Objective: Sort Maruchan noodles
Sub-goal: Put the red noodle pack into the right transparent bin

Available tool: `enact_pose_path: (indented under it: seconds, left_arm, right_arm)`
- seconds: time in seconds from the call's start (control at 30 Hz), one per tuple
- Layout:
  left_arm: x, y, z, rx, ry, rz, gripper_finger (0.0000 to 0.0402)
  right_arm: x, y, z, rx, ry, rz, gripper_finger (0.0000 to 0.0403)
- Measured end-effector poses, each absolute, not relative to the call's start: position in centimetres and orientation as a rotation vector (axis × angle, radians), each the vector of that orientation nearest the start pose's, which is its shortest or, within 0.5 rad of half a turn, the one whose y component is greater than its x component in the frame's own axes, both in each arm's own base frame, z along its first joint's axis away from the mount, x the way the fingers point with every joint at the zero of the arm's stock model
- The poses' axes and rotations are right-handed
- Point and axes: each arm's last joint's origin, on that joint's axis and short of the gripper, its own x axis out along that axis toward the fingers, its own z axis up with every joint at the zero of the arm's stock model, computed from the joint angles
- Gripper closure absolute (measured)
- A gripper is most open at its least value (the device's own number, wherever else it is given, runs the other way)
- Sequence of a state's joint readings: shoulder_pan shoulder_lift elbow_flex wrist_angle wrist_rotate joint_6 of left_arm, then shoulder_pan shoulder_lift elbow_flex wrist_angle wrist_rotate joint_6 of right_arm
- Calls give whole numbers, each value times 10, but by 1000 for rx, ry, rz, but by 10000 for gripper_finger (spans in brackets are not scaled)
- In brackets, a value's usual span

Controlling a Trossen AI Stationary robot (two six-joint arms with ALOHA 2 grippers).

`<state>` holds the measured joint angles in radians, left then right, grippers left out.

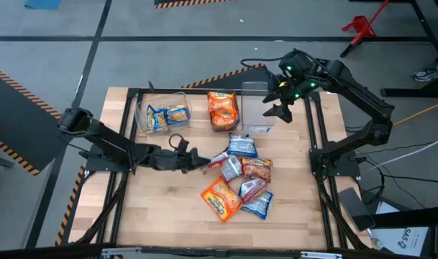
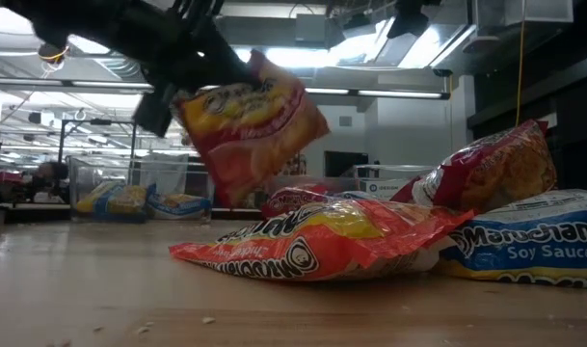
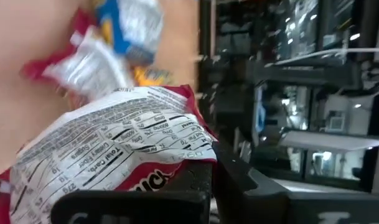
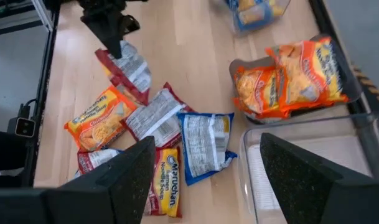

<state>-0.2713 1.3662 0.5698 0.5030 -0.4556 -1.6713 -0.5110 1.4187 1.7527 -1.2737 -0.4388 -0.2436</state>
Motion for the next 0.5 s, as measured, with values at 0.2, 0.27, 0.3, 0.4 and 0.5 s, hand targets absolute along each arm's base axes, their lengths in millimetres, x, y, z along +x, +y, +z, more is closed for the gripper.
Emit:
enact_pose_path:
  seconds: [0.2, 0.27, 0.3, 0.4, 0.5]
  left_arm:
    - [273, -34, 223, -1483, -28, 359, 401]
    - [279, -23, 233, -1446, -29, 340, 401]
    - [282, -18, 238, -1428, -24, 331, 401]
    - [289, 1, 251, -1365, 0, 336, 401]
    - [294, 23, 266, -1299, -11, 340, 401]
  right_arm:
    - [215, -107, 436, 141, 763, 21, 125]
    - [214, -107, 439, 120, 743, 6, 125]
    - [214, -107, 440, 111, 736, -6, 125]
    - [213, -108, 442, 106, 723, -44, 125]
    - [213, -108, 443, 103, 720, -73, 125]
